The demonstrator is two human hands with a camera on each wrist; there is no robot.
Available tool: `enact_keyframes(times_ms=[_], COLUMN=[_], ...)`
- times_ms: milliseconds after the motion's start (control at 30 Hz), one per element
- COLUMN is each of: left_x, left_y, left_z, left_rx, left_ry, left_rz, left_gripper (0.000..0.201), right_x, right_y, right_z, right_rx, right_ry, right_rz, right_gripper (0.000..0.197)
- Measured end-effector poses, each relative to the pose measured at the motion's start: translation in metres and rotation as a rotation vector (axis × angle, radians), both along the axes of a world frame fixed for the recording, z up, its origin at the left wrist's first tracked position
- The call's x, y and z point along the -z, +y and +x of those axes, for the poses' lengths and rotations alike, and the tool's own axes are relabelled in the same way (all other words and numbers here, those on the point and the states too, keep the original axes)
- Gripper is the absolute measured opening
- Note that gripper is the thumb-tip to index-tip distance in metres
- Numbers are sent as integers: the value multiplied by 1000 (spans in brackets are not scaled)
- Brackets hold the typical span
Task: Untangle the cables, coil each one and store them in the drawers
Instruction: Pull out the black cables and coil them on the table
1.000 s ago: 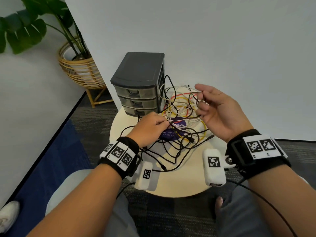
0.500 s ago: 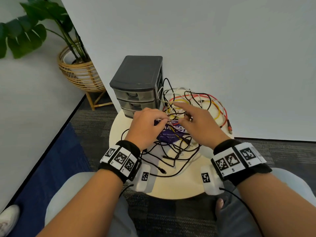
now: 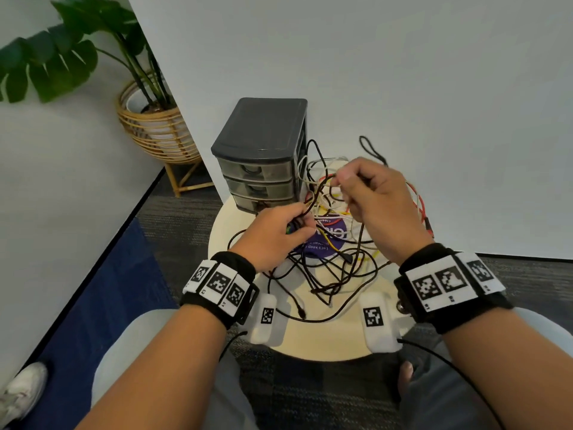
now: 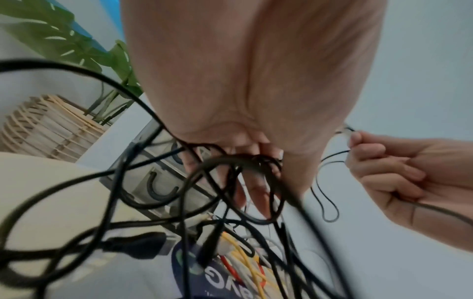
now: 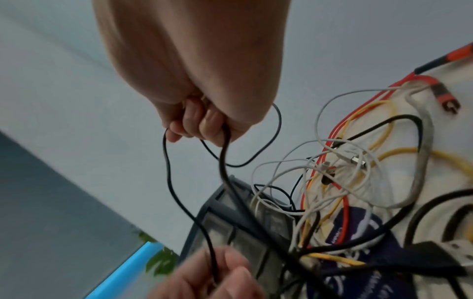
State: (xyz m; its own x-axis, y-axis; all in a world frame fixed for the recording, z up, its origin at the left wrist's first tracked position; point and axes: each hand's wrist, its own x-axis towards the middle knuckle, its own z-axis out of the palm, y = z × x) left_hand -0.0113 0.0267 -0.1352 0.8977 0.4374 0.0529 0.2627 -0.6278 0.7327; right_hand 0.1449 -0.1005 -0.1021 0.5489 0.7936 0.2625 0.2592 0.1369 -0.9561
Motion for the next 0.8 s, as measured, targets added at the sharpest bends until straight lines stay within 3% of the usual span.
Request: enact_keyframes(times_ms=[200,300,433,500,667,733,800], left_x=[-3,-5,-5,-7,-8,-9,-10], left_y=[9,6,4,3,0,-1,-2], left_z=[-8,-7,-8,-8,-7,-6,-7], left_rx=[-110,-118,-136,-143,-163,-156,-141], left_ry=[5,10,-2,-1,-43,-62,-78], left_rz=[-5,-22,-84,-64,-7,17,32], left_gripper=[6,6,32,34,34,36,36], right_x=[-18,-16,0,3,-2,2,8], right_y=[-7,-13,-14,-13,-13,-9,-4], right_z=[22,33,37,35,6,-8,-16], right_rx=[185,355,487,452,0,-132,-149], right_ry=[523,580,384,258,-148,-326,-500], right_rz=[280,270,37,-113,-402,-411,-412], right_gripper=[26,27,14,27,61,55,36])
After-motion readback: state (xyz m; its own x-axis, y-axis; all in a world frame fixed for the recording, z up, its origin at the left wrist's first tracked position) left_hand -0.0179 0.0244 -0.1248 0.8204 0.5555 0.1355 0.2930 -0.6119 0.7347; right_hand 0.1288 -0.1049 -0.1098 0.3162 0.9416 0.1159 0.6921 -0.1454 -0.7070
